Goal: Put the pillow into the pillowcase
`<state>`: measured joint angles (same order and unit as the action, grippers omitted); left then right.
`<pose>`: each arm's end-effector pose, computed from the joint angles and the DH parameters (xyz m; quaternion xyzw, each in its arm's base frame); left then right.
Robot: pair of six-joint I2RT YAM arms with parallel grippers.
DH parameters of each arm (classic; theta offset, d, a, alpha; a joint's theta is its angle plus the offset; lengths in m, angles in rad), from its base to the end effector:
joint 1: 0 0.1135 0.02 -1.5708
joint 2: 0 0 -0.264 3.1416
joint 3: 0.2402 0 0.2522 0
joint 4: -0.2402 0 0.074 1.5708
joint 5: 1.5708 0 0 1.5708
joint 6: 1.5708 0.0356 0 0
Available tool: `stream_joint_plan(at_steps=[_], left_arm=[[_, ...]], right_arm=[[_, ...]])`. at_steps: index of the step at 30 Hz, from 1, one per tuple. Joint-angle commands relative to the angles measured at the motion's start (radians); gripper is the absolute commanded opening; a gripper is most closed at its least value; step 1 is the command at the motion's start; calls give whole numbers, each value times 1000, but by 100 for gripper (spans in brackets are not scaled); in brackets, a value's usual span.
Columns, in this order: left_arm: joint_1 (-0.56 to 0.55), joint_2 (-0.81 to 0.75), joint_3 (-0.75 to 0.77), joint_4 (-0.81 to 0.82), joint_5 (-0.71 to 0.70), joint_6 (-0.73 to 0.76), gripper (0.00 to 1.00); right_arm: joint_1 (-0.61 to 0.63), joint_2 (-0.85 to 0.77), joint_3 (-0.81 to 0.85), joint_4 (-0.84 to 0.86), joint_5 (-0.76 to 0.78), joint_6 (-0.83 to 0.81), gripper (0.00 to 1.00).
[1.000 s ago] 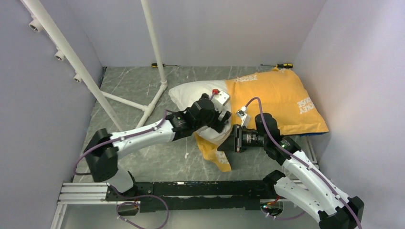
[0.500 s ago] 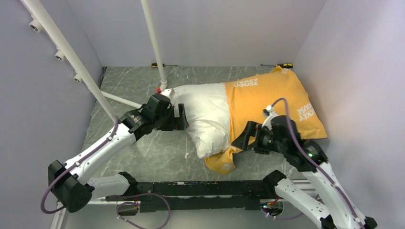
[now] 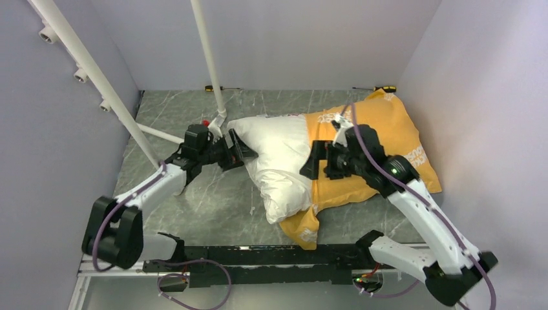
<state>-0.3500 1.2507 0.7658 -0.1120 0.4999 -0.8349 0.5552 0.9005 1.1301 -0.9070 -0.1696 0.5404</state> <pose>0.2465 -0.1082 0.2438 -0.0932 0.8590 -0.4345 0.2541 0.1378 0.0925 0.3662 -0.0432 0.8983 0.2894 0.3277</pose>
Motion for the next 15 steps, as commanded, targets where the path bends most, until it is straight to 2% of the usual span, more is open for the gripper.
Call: stream_joint_plan(at_steps=[1, 2, 4, 8, 9, 12, 15], left_arm=[[3, 147, 20, 454, 240, -92, 85], [2, 185, 31, 496, 265, -108, 68], [-8, 231, 70, 524, 295, -127, 45], [-54, 208, 192, 362, 227, -63, 4], [-67, 204, 227, 308, 217, -45, 0], [-100, 190, 312, 204, 201, -27, 0], [-121, 163, 337, 203, 207, -64, 0]], right_arm=[[50, 132, 106, 194, -43, -157, 99], [72, 163, 130, 204, -13, -177, 99], [134, 220, 172, 227, 56, -212, 100], [233, 335, 246, 237, 181, -261, 100], [260, 355, 252, 246, 214, -265, 100], [333, 420, 243, 286, 285, -267, 100], [404, 488, 221, 314, 426, -248, 100]])
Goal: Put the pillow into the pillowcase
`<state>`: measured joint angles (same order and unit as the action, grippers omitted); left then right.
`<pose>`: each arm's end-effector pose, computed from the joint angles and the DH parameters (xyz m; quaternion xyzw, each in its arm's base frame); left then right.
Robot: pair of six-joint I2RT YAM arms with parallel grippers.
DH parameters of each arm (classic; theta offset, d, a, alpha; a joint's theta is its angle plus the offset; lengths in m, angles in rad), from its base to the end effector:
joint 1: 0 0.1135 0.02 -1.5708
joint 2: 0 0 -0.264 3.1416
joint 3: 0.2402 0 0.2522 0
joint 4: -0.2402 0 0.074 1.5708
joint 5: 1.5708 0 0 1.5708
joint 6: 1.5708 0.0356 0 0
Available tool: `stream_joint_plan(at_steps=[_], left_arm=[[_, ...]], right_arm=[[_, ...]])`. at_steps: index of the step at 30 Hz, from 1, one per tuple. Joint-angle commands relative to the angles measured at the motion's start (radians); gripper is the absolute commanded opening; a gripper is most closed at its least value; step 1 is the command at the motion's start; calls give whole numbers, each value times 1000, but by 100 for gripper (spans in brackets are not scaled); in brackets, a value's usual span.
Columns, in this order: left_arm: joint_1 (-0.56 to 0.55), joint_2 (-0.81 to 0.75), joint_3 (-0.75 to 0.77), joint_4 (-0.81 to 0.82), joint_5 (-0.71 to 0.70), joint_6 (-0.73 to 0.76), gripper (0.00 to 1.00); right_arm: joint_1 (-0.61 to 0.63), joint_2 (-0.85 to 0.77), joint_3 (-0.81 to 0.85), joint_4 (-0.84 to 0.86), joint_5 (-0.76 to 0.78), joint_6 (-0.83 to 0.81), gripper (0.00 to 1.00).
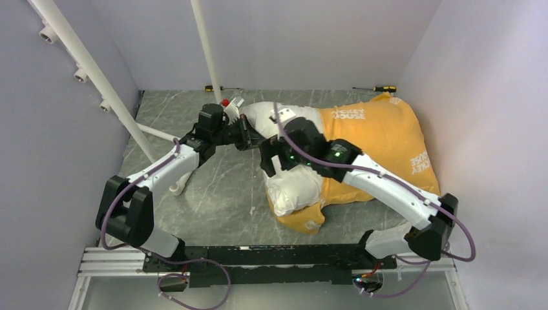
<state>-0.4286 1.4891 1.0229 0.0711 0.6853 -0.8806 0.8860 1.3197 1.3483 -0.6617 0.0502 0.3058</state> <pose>0.2980 -0.1610 0.2810 0.0060 0.8056 -0.5398 0.2441 0.1822 0.2203 0.3714 -0.2442 0.8578 0.2350 0.3864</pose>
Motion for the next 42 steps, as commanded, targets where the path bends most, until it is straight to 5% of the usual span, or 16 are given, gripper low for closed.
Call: stream_joint_plan(at_steps=[1, 5, 8, 10, 14, 17, 22, 28, 42], left_arm=[[-46, -88, 79, 24, 26, -36, 0], [-48, -164, 61, 15, 0, -88, 0], [-47, -210, 84, -57, -28, -57, 0], [-47, -219, 127, -163, -53, -3, 9], [-38, -239, 163, -355, -130, 105, 67], [8, -303, 92, -389, -167, 98, 91], [81, -310, -73, -324, -67, 13, 93], [70, -154, -257, -61, 10, -73, 87], [-200, 448, -285, 752, -21, -440, 82]], right_arm=[[94, 95, 2, 60, 285, 2, 100], [122, 174, -17, 28, 546, 87, 87], [117, 188, -17, 31, 611, 78, 24], [107, 190, 5, 15, 618, 72, 0], [64, 148, 18, 17, 553, 57, 0], [-27, 91, -3, 35, 431, 61, 0], [-180, -1, -39, 61, 253, 66, 0], [-238, -46, 12, 49, 163, 98, 0], [-281, -58, 147, 22, 91, 107, 0]])
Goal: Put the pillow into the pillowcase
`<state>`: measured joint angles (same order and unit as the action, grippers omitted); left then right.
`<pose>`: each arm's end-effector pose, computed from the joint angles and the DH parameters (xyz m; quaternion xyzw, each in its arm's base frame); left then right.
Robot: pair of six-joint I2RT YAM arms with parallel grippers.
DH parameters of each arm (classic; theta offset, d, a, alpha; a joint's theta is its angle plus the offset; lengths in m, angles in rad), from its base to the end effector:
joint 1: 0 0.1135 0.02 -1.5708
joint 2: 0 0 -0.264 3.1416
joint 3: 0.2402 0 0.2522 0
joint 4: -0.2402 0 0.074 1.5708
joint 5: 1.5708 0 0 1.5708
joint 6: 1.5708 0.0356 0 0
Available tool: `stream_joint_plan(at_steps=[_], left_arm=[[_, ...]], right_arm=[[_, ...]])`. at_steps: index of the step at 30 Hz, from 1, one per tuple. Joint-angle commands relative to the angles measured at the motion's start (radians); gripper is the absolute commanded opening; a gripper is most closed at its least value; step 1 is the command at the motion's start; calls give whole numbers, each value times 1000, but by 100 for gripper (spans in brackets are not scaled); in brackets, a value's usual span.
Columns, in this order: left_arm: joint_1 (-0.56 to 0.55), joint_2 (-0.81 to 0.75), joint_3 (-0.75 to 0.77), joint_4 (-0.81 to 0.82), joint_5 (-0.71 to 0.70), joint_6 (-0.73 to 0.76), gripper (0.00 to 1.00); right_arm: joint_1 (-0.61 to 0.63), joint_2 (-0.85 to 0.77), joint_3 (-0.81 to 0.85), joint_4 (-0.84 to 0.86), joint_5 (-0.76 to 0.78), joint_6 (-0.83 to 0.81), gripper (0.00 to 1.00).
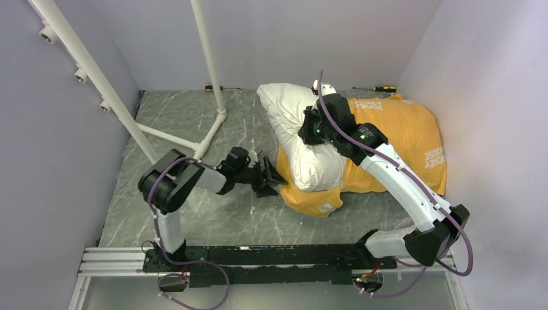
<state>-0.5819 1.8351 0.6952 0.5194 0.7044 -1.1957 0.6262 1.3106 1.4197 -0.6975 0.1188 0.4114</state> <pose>0.2614 -0.1996 0.1120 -0.1017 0.8433 -0.5267 0.0325 0.2294 0.1607 0.3942 -0.0665 0.8781 0.1880 0.4349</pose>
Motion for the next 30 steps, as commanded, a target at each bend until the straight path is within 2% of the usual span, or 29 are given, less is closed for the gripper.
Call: stream_joint_plan(at_steps=[1, 3, 5, 7, 8, 9, 12, 13, 14, 15, 22, 26, 30], left_arm=[[-57, 139, 56, 351, -51, -146, 78], [-63, 194, 78, 438, -74, -185, 65], [-60, 217, 109, 462, -92, -174, 45], [-52, 192, 130, 410, -122, -125, 16], [-42, 161, 135, 362, -137, -91, 5], [-33, 100, 140, 295, -153, -53, 0], [-19, -87, 192, -41, -256, 124, 0], [-21, -148, 228, -241, -306, 191, 0], [-23, -206, 261, -369, -367, 261, 0], [-24, -256, 286, -447, -391, 294, 0], [-21, -522, 417, -708, -444, 383, 0], [-13, -608, 562, -852, -485, 453, 0], [16, -615, 759, -1027, -497, 535, 0]], right_arm=[[-22, -52, 74, 56, 22, 3, 0], [-23, -61, 64, 56, 23, 1, 0], [-23, -67, 45, 56, 25, -1, 0], [-24, -70, 18, 52, 24, -11, 0], [-25, -70, 5, 46, 24, -16, 0], [-24, -70, -13, 42, 21, -22, 0], [-24, -72, -78, 54, -18, -43, 0], [-24, -75, -108, 67, -34, -51, 0], [-23, -75, -141, 79, -47, -58, 0], [-23, -74, -165, 93, -53, -52, 0], [-7, 43, -241, 114, 19, -61, 0], [35, 142, -162, 59, 153, -90, 0], [91, 229, -53, -29, 307, -119, 0]])
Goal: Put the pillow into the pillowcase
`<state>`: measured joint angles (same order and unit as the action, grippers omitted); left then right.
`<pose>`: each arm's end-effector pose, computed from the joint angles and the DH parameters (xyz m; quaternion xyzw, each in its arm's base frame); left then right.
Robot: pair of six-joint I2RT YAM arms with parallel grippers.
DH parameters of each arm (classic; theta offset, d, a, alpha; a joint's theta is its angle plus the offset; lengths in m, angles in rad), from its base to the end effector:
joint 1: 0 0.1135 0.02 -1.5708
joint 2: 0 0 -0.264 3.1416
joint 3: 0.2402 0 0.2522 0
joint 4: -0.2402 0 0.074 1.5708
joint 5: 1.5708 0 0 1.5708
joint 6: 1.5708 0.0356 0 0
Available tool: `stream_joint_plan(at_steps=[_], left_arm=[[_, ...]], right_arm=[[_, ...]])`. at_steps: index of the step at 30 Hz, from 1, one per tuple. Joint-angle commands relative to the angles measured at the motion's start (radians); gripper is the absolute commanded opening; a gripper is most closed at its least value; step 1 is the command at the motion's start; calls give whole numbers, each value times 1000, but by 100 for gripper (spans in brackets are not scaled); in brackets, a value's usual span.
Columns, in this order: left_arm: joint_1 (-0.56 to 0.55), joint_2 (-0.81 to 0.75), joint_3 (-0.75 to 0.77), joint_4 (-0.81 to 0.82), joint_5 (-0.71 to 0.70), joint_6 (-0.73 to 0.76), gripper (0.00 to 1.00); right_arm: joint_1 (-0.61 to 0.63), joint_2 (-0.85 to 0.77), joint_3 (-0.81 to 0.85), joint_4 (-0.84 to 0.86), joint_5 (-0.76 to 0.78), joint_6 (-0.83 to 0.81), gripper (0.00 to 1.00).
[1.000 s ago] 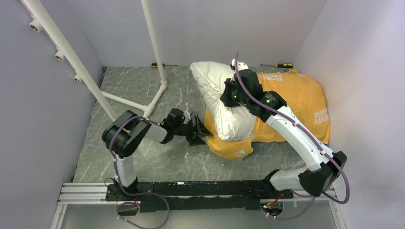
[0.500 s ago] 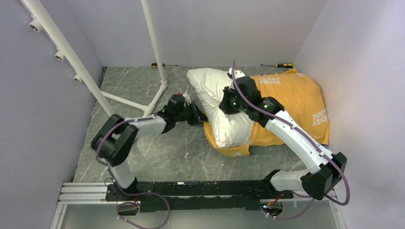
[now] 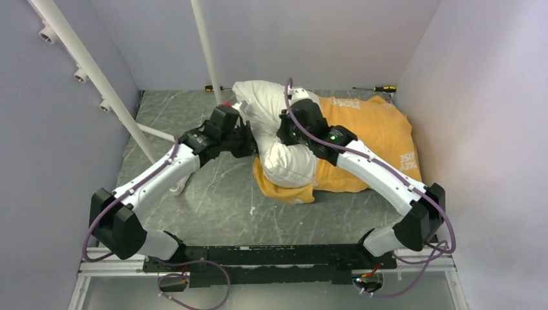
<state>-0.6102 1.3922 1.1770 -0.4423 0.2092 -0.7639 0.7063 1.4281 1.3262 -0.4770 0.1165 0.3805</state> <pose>0.2509 -0.1845 0.3131 -0.0226 0.8935 -0.3506 0.2796 0.2490 0.2070 0.3498 -0.1151 0.8709 0.2018 0.4331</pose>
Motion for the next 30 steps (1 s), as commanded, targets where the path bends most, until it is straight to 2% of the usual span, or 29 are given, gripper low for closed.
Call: stream_joint_plan(at_steps=[1, 3, 7, 12, 15, 17, 18, 19, 20, 21, 22, 24, 25, 30], left_arm=[[59, -170, 326, -98, 3, 121, 0], [75, -163, 415, -133, 13, 157, 0], [101, -93, 637, -222, 43, 220, 0], [103, -4, 915, -269, 91, 266, 0], [102, 46, 1002, -267, 131, 273, 0], [106, 68, 1002, -296, 136, 256, 0], [110, 69, 977, -319, 125, 246, 0], [117, 60, 919, -328, 120, 233, 8], [133, 37, 844, -319, 122, 211, 22], [163, -4, 707, -282, 138, 175, 39], [193, -37, 599, -241, 173, 141, 63], [248, -100, 397, -182, 212, 69, 86], [274, -130, 306, -145, 241, 34, 91], [323, -221, -145, 150, 395, -215, 99]], right_arm=[[24, 127, 64, -270, 364, -92, 0], [45, 127, 98, -276, 408, -99, 0], [47, 77, 182, -245, 384, -133, 0], [27, 32, 361, -195, 186, -188, 0], [-9, 29, 454, -171, 57, -164, 0], [-30, 50, 495, -187, 26, -145, 0], [-32, 58, 503, -201, 30, -140, 0], [-33, 60, 497, -208, 40, -136, 0], [-35, 58, 476, -206, 43, -133, 0], [-36, 49, 447, -196, 48, -130, 0], [-39, 34, 414, -180, 49, -127, 0], [-51, 16, 369, -164, 53, -117, 0], [-59, 10, 353, -160, 52, -112, 0], [-92, 13, 330, -155, 27, -100, 0]])
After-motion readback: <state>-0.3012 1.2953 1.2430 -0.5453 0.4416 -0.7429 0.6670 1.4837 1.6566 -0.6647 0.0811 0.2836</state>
